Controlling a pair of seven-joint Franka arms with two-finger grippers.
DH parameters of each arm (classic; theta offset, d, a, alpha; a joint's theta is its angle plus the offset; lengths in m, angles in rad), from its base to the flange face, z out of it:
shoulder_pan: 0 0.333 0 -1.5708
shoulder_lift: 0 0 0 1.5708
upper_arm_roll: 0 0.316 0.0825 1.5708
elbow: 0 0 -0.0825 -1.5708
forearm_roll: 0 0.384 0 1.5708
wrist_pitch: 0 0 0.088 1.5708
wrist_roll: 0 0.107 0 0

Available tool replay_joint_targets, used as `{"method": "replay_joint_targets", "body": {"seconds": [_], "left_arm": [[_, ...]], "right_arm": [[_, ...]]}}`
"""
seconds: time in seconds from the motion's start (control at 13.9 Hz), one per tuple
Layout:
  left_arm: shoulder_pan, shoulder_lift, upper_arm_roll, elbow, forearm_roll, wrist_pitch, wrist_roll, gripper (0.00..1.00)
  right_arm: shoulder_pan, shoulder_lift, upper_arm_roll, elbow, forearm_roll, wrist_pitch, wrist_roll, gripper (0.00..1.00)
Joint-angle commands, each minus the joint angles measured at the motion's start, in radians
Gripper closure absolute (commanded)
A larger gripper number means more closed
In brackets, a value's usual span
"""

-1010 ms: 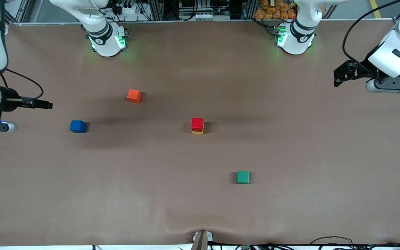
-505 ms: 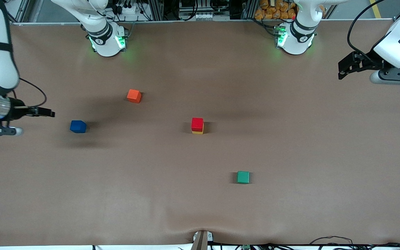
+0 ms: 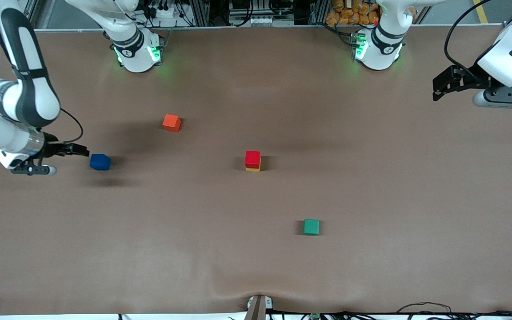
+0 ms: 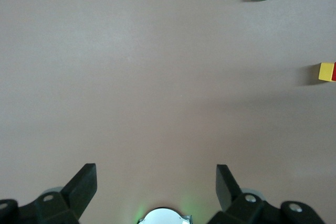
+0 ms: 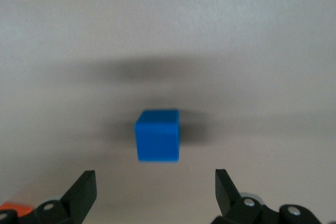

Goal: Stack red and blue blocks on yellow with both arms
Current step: 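Lower the open right gripper over the blue cube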

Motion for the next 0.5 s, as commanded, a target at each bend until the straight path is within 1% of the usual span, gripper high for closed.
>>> {"method": "replay_joint_targets", "body": {"seconds": [0.0, 0.14, 0.43], "left_arm": [[0.031, -0.025, -0.004, -0.014, -0.007, -0.009, 0.018, 0.00], [0.031, -0.030, -0.005, -0.014, -0.007, -0.014, 0.002, 0.00], [0.032, -0.030, -0.005, -0.017, -0.007, -0.029, -0.001, 0.00]], "right_arm": [[0.007, 0.078, -0.003, -0.007, 0.010, 0.095, -0.032, 0.00], [0.004, 0.108, -0.005, -0.027, 0.011, 0.135, -0.026, 0.00], [0.004, 0.132, -0.005, -0.026, 0.013, 0.139, -0.015, 0.00]]}}
